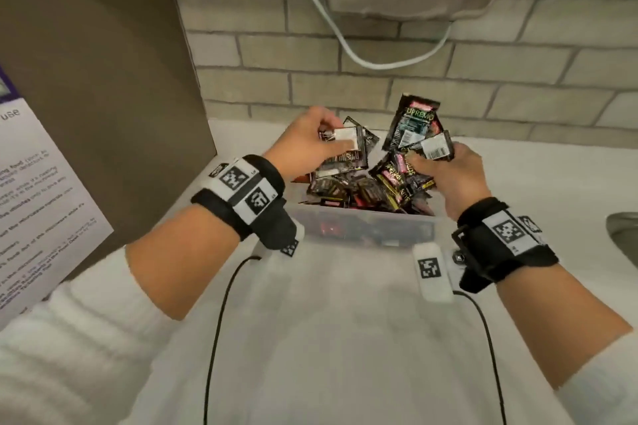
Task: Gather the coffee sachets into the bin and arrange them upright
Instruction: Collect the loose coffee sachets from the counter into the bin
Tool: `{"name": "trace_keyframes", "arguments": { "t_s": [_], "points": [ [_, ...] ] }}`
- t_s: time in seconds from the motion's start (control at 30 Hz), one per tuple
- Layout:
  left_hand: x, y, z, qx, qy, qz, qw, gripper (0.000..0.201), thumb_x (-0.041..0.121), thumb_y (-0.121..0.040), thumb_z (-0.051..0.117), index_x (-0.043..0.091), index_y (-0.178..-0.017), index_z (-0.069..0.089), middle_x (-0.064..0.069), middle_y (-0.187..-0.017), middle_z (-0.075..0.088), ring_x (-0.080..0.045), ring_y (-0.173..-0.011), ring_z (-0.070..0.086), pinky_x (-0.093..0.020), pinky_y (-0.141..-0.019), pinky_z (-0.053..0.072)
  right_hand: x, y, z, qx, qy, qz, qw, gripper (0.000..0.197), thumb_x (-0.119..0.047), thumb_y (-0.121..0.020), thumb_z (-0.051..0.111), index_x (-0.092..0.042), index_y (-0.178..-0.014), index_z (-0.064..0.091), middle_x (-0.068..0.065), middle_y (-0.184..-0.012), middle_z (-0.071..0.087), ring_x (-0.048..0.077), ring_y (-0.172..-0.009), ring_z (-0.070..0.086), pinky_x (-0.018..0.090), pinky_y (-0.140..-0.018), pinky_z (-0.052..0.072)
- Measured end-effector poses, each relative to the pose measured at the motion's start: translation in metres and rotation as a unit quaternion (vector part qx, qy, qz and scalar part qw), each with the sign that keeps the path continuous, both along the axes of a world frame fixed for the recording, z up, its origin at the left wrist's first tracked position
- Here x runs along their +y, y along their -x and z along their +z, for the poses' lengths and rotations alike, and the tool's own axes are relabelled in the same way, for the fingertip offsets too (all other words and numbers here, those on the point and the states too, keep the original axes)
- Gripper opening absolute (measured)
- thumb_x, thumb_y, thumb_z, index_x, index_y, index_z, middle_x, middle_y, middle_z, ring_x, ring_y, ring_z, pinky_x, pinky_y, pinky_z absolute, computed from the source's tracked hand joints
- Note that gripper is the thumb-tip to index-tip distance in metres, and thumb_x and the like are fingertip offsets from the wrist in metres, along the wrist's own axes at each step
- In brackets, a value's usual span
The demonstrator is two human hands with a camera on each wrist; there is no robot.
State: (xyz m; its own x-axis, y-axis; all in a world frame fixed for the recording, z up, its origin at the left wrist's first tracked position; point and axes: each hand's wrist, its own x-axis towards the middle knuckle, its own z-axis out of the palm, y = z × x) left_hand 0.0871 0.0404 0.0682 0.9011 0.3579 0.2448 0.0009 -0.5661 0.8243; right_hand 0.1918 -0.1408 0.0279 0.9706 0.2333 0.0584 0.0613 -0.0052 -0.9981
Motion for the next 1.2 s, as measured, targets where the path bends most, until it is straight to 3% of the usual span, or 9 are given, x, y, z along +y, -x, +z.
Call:
{"name": "trace_keyframes", "arguments": {
  "t_s": [0.1, 0.23, 0.33, 0.43, 0.6, 0.77, 0.93, 1.07, 1.2],
  "points": [
    [0.003, -0.042, -0.014, 0.045, 0.051, 0.03, 0.997, 0.032, 0.015, -0.089, 0.06, 0.006, -0.118, 0.051, -0.002, -0.104, 0.05, -0.014, -0.096, 0.048, -0.019, -0.076, 0.038, 0.011, -0.024, -0.025, 0.053, 0.049, -0.02, 0.997, 0.015, -0.021, -0.078, 0.074, -0.015, -0.083, 0.062, 0.015, -0.103, 0.07, 0.028, -0.09, 0.067, 0.045, -0.081, 0.056],
    [0.001, -0.074, -0.035, 0.13, 0.069, 0.004, 0.989, 0.019, 0.025, -0.095, 0.05, 0.007, -0.1, 0.055, 0.0, -0.091, 0.051, -0.016, -0.082, 0.051, -0.023, -0.068, 0.038, 0.02, -0.043, -0.041, 0.1, 0.213, 0.076, 0.969, 0.052, -0.037, -0.09, 0.054, -0.004, -0.129, 0.044, 0.014, -0.128, 0.055, 0.028, -0.111, 0.058, 0.031, -0.074, 0.054],
    [0.0, -0.079, -0.044, 0.224, 0.026, -0.054, 0.973, 0.024, 0.035, -0.099, 0.037, 0.015, -0.101, 0.052, -0.003, -0.091, 0.055, -0.01, -0.076, 0.06, -0.021, -0.066, 0.041, 0.015, -0.05, -0.048, 0.003, 0.398, 0.06, 0.915, 0.057, -0.037, -0.096, 0.041, -0.006, -0.142, 0.028, 0.017, -0.136, 0.043, 0.033, -0.119, 0.049, 0.039, -0.095, 0.047],
    [0.013, -0.075, -0.05, 0.224, -0.033, -0.025, 0.974, 0.044, 0.036, -0.099, 0.033, 0.014, -0.138, 0.036, -0.008, -0.137, 0.046, -0.02, -0.115, 0.051, -0.025, -0.088, 0.037, 0.006, -0.041, -0.052, -0.118, 0.395, 0.032, 0.911, 0.034, -0.022, -0.097, 0.042, -0.007, -0.125, 0.052, 0.016, -0.123, 0.053, 0.033, -0.108, 0.055, 0.039, -0.094, 0.045],
    [0.058, -0.051, -0.06, 0.121, -0.116, 0.108, 0.98, 0.028, 0.016, -0.097, 0.04, 0.017, -0.118, 0.058, -0.004, -0.135, 0.047, -0.021, -0.125, 0.043, -0.033, -0.105, 0.033, 0.011, 0.016, -0.064, -0.271, 0.347, 0.137, 0.888, 0.031, -0.031, -0.088, 0.049, -0.01, -0.089, 0.071, 0.006, -0.092, 0.068, 0.027, -0.094, 0.058, 0.039, -0.085, 0.045],
    [0.096, -0.009, -0.083, 0.22, -0.117, 0.157, 0.956, 0.053, 0.023, -0.091, 0.052, 0.022, -0.141, 0.034, -0.013, -0.14, 0.036, -0.032, -0.128, 0.033, -0.042, -0.105, 0.034, 0.009, 0.032, -0.073, -0.304, 0.349, 0.124, 0.878, 0.015, -0.022, -0.083, 0.06, -0.015, -0.083, 0.073, 0.001, -0.081, 0.073, 0.025, -0.081, 0.066, 0.048, -0.085, 0.047],
    [0.085, 0.026, -0.091, 0.181, 0.019, 0.094, 0.979, 0.065, 0.013, -0.091, 0.052, 0.017, -0.147, 0.019, -0.011, -0.146, 0.03, -0.028, -0.126, 0.041, -0.031, -0.09, 0.043, -0.007, 0.043, -0.066, -0.271, 0.372, 0.154, 0.874, 0.012, -0.018, -0.087, 0.061, -0.016, -0.093, 0.072, -0.001, -0.093, 0.071, 0.019, -0.093, 0.064, 0.042, -0.091, 0.046],
    [0.069, 0.052, -0.091, 0.172, 0.004, 0.074, 0.982, 0.053, 0.008, -0.087, 0.053, 0.016, -0.138, 0.04, -0.009, -0.136, 0.034, -0.014, -0.103, 0.047, -0.024, -0.075, 0.046, -0.032, 0.061, -0.051, -0.242, 0.387, 0.23, 0.86, 0.013, -0.019, -0.089, 0.06, -0.028, -0.082, 0.065, -0.011, -0.086, 0.066, 0.005, -0.085, 0.061, 0.012, -0.076, 0.045],
    [0.049, 0.076, -0.096, 0.17, 0.016, 0.073, 0.983, 0.057, 0.015, -0.09, 0.051, 0.019, -0.144, 0.032, -0.001, -0.141, 0.024, -0.008, -0.104, 0.038, -0.007, -0.064, 0.038, -0.046, 0.076, -0.028, -0.189, 0.429, 0.316, 0.825, 0.022, -0.019, -0.087, 0.061, -0.032, -0.07, 0.06, -0.01, -0.082, 0.067, -0.003, -0.076, 0.058, 0.007, -0.067, 0.041]
  ]
}}
